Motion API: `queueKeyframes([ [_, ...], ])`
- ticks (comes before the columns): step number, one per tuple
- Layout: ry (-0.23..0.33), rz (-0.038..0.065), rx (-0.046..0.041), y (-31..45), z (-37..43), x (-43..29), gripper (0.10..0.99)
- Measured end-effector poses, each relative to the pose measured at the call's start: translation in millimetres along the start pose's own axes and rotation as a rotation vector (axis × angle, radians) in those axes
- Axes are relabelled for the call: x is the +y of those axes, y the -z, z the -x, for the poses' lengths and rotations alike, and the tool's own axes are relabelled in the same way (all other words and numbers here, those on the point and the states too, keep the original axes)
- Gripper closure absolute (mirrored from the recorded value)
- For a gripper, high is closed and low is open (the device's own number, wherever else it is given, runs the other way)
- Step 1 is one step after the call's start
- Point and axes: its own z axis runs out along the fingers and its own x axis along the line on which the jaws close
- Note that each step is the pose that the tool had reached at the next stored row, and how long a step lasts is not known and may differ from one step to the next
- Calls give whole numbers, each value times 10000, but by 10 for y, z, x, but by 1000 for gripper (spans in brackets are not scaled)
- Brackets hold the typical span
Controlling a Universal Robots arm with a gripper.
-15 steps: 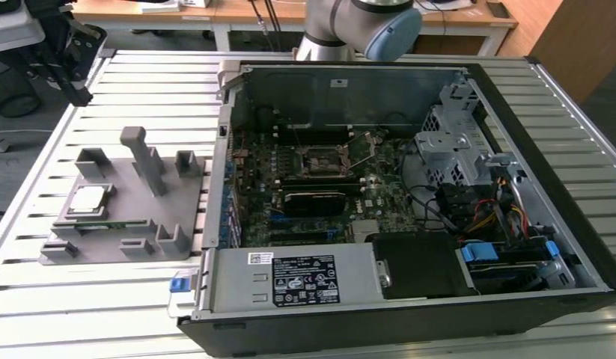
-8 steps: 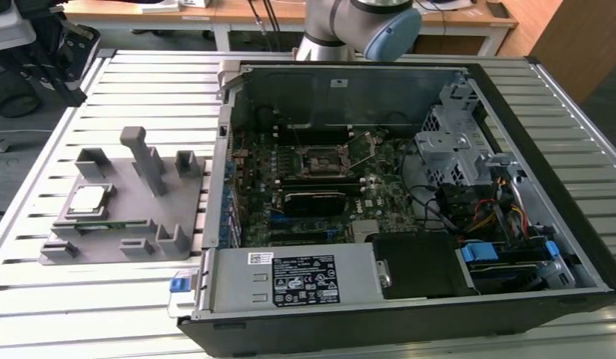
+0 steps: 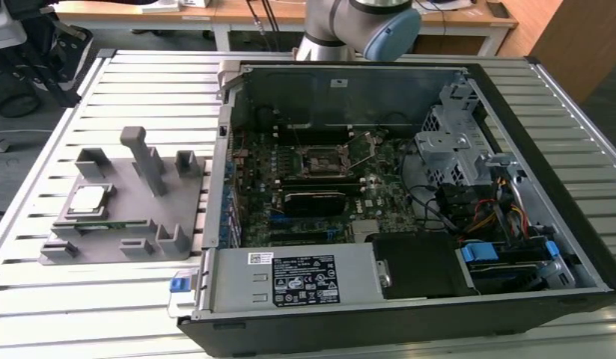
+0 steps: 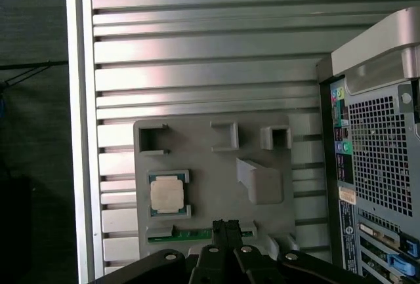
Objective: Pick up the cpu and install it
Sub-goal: 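Reach for the cpu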
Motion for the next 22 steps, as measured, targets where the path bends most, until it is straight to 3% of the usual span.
queueKeyframes([
  [22, 0, 0, 0, -16, -209, -17, 980],
])
